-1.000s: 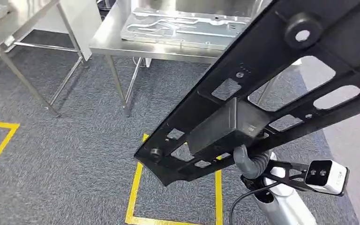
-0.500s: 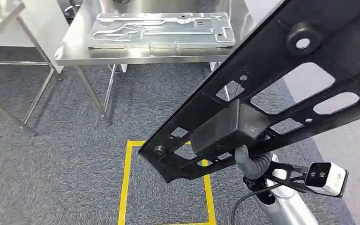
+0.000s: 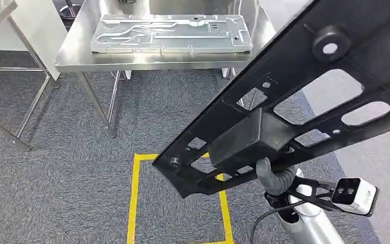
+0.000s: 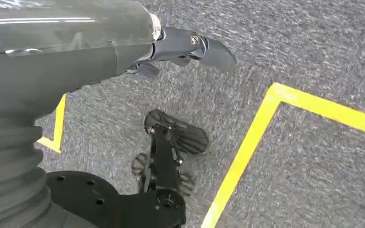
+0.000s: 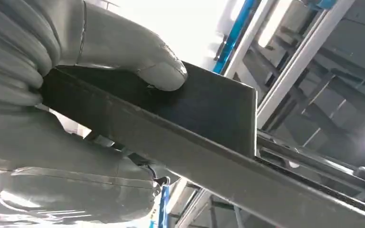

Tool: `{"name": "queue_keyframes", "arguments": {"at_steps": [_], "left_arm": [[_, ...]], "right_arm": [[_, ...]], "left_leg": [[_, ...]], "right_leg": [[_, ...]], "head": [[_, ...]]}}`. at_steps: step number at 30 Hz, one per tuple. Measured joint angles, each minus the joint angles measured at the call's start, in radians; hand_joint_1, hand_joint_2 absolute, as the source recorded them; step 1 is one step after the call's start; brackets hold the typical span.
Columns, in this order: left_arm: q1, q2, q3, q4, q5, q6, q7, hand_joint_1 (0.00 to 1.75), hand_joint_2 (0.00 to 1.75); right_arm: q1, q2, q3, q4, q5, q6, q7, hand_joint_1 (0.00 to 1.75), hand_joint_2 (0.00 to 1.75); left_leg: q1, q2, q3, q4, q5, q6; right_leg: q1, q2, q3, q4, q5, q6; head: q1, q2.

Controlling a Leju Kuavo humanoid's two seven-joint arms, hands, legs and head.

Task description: Take the parts from the cabinet and place them on the table.

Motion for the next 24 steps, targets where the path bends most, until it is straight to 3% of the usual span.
{"name": "queue_keyframes", "arguments": {"at_steps": [1,2,3,6,7,8,9,11,12,13,14,16,17,19,22,23,24], "left_arm": [[0.000,0.000,0.000,0.000,0.000,-0.002,-0.001,0.00,1.75],[0.000,0.000,0.000,0.000,0.000,-0.002,-0.001,0.00,1.75],[-0.001,0.000,0.000,0.000,0.000,-0.002,-0.002,0.00,1.75],[-0.002,0.000,0.000,0.000,-0.001,-0.002,-0.002,0.00,1.75],[-0.004,0.001,0.000,0.000,-0.001,-0.002,-0.002,0.00,1.75],[-0.005,0.002,0.000,0.000,0.000,-0.002,-0.003,0.00,1.75],[-0.005,0.002,0.000,0.000,0.000,-0.002,-0.003,0.00,1.75],[-0.003,0.002,0.000,0.000,0.001,-0.002,-0.003,0.00,1.75],[-0.001,0.002,0.000,0.000,0.000,-0.002,-0.003,0.00,1.75],[0.001,0.002,0.000,0.000,0.001,-0.002,-0.003,0.00,1.75],[0.002,0.002,0.000,0.000,0.001,-0.002,-0.003,0.00,1.75],[0.003,0.004,0.000,0.000,0.000,-0.001,-0.003,0.00,1.75],[0.005,0.006,0.000,0.000,0.001,-0.001,-0.003,0.00,1.75],[0.001,0.008,0.000,0.000,0.000,-0.002,-0.003,0.00,1.75],[0.003,0.008,0.000,0.000,0.000,-0.002,-0.005,0.00,1.75],[0.004,0.008,0.000,0.000,0.000,-0.002,-0.005,0.00,1.75],[0.003,0.008,0.000,0.000,0.000,-0.002,-0.005,0.00,1.75]], "right_arm": [[0.000,0.000,-0.002,-0.003,0.001,-0.002,0.000,1.75,1.75],[0.000,0.000,-0.004,-0.005,0.001,-0.003,0.000,1.75,1.75],[-0.001,0.000,-0.004,-0.006,0.003,-0.004,0.000,1.75,1.75],[0.000,0.000,-0.005,-0.008,0.003,-0.004,0.000,1.75,1.75],[0.000,-0.001,-0.008,-0.011,0.004,-0.004,0.000,1.75,1.75],[-0.001,-0.002,-0.008,-0.013,0.004,-0.003,0.000,1.75,1.75],[-0.003,-0.002,-0.008,-0.014,0.004,-0.003,0.000,1.75,1.75],[0.000,-0.002,-0.007,-0.013,0.004,-0.003,0.000,1.75,1.75],[0.000,-0.002,-0.007,-0.013,0.004,-0.003,0.000,1.75,1.75],[0.000,-0.002,-0.008,-0.013,0.004,-0.003,0.000,1.75,1.75],[0.000,-0.002,-0.008,-0.013,0.004,-0.003,0.000,1.75,1.75],[0.000,-0.002,-0.008,-0.013,0.004,-0.003,0.000,1.75,1.75],[0.000,-0.002,-0.008,-0.013,0.004,-0.003,0.000,1.75,1.75],[-0.001,-0.002,-0.008,-0.013,0.004,-0.003,0.000,1.75,1.75],[0.000,-0.002,-0.009,-0.013,0.004,-0.004,-0.001,1.75,1.75],[0.000,-0.002,-0.010,-0.013,0.003,-0.004,-0.001,1.75,1.75],[-0.003,-0.002,-0.011,-0.013,0.003,-0.004,-0.001,1.75,1.75]], "left_leg": [[0.000,0.001,0.009,0.000,-0.005,-0.004],[0.000,0.002,0.012,-0.001,-0.011,-0.008],[-0.006,0.003,0.013,0.002,-0.015,-0.015],[-0.001,0.011,0.020,-0.007,-0.024,-0.031],[-0.004,0.013,0.020,-0.004,-0.032,-0.039],[0.001,0.006,0.019,0.022,-0.039,-0.042],[0.001,0.002,-0.010,0.081,-0.063,-0.044],[0.003,0.002,-0.117,0.263,-0.126,-0.051],[0.003,0.002,-0.160,0.323,-0.134,-0.053],[0.003,0.002,-0.185,0.336,-0.114,-0.052],[0.003,0.002,-0.182,0.299,-0.070,-0.051],[0.002,0.000,-0.123,0.123,0.057,-0.042],[0.000,-0.007,-0.094,0.047,0.089,-0.033],[-0.009,-0.010,-0.077,0.026,0.059,-0.022],[-0.004,-0.012,-0.057,0.004,0.051,-0.006],[-0.001,-0.012,-0.042,-0.007,0.048,-0.002],[-0.001,-0.011,-0.032,-0.010,0.042,0.003]], "right_leg": [[0.000,-0.008,0.052,-0.103,0.047,-0.004],[0.004,-0.022,0.082,-0.162,0.048,-0.009],[0.013,-0.025,0.087,-0.175,0.038,-0.014],[0.019,-0.013,0.086,-0.173,0.029,-0.032],[0.009,-0.009,0.098,-0.184,0.032,-0.038],[0.011,-0.008,0.109,-0.191,0.029,-0.044],[0.011,-0.009,0.118,-0.191,0.023,-0.053],[0.014,-0.006,0.134,-0.191,0.007,-0.059],[0.016,-0.003,0.142,-0.191,0.000,-0.060],[0.017,0.002,0.153,-0.191,-0.009,-0.060],[0.018,0.005,0.166,-0.191,-0.018,-0.059],[0.018,0.010,0.200,-0.191,-0.041,-0.056],[0.016,0.010,0.210,-0.193,-0.054,-0.053],[0.019,0.015,0.209,-0.193,-0.061,-0.040],[0.019,0.015,0.214,-0.181,-0.048,-0.023],[0.016,0.009,0.197,-0.139,-0.044,-0.021],[0.016,0.008,0.161,-0.080,-0.050,-0.016]], "head": [[0.000,0.000],[0.000,0.000],[0.000,0.000],[0.000,0.000],[0.000,0.000],[0.000,0.000],[0.000,0.000],[0.000,0.000],[0.000,0.000],[0.000,0.000],[0.000,0.000],[0.000,0.000],[0.000,0.000],[0.000,0.000],[-0.001,0.000],[0.000,0.000],[0.000,0.000]]}}
